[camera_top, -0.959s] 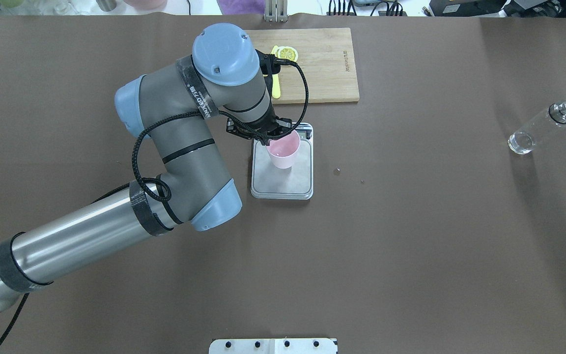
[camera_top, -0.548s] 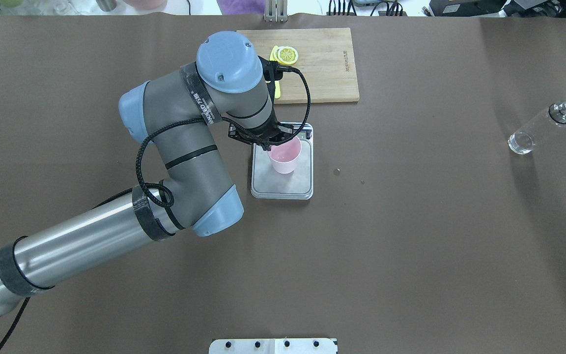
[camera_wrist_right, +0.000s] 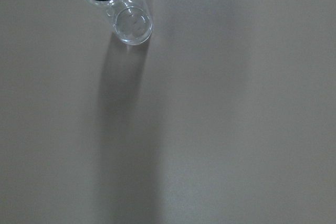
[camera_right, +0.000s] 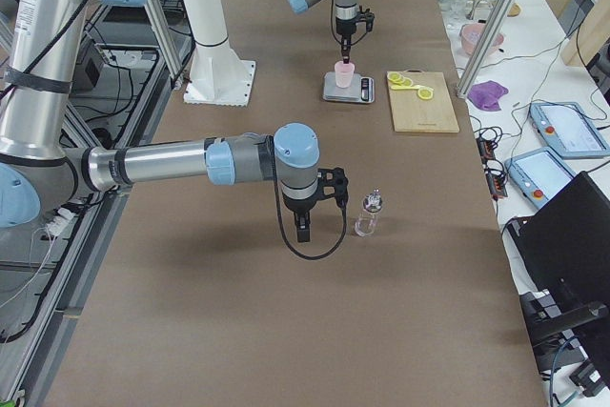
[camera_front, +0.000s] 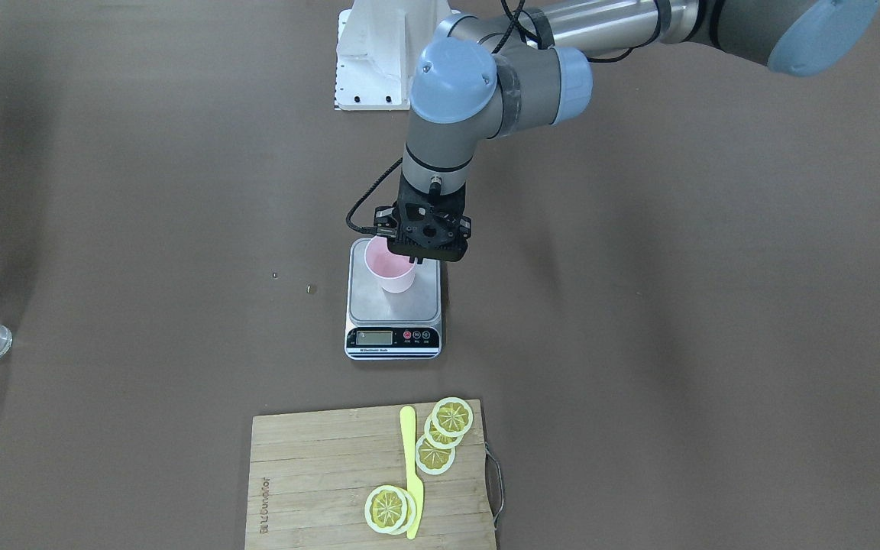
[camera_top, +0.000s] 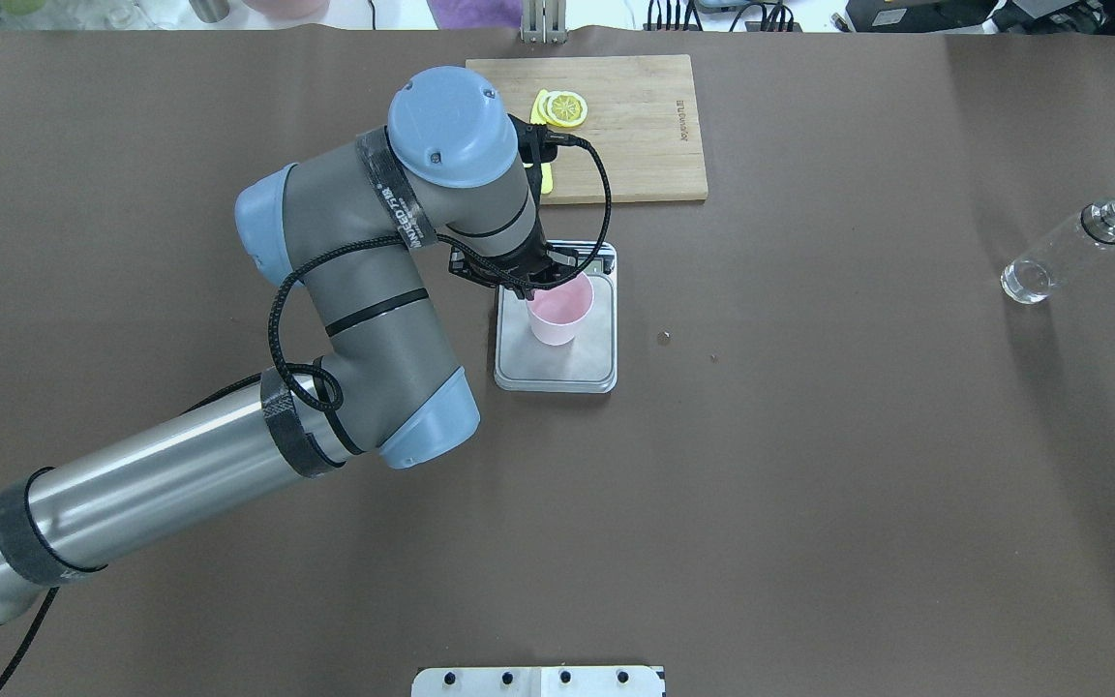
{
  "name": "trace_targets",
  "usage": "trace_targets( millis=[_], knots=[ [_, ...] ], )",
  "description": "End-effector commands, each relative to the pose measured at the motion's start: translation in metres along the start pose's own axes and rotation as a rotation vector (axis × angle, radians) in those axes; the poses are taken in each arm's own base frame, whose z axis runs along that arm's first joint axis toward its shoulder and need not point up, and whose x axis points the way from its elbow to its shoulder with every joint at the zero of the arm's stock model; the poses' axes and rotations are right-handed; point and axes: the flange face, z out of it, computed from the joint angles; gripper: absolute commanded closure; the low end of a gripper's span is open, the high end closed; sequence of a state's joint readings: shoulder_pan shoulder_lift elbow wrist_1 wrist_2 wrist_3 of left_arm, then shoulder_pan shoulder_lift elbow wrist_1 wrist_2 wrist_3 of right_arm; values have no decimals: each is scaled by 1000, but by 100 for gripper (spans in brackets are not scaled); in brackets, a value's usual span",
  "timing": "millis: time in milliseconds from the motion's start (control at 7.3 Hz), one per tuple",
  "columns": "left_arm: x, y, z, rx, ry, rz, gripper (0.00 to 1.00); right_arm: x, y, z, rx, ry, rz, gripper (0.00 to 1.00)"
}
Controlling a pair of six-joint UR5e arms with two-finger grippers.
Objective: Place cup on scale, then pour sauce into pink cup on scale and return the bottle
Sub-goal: 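Carry the pink cup with the left gripper onto the scale, then open the left gripper and withdraw it away from the cup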
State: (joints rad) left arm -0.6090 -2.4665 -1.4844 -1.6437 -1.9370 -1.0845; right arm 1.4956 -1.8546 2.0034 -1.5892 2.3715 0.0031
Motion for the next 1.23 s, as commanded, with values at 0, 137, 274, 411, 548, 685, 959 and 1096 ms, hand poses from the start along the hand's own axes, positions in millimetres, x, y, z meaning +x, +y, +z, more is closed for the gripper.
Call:
trace_targets(
  millis=[0, 137, 274, 411, 548, 685, 959, 1096],
  knots=[
    [-7, 1, 6, 64, 38, 27, 5, 0, 0, 0, 0, 0, 0, 0],
    [-8, 7, 11, 71, 47, 36, 3, 0, 0, 0, 0, 0, 0, 0],
    [-8, 6, 6, 74, 51, 36, 3, 0, 0, 0, 0, 0, 0, 0],
    [-9, 3, 0, 80, 55, 35, 3, 0, -1, 0, 1, 0, -1, 0],
    [-12, -5, -13, 94, 63, 29, 3, -1, -1, -1, 2, 1, -2, 0],
    [-24, -17, -24, 81, 72, 13, 3, -1, -1, 0, 1, 1, -3, 0],
    [-74, -32, -57, 50, 25, 56, 2, -1, -2, -1, 3, 2, -3, 0],
    [-112, -33, -88, 45, -47, 109, 2, -1, -3, -1, 4, 1, -4, 0]
  ],
)
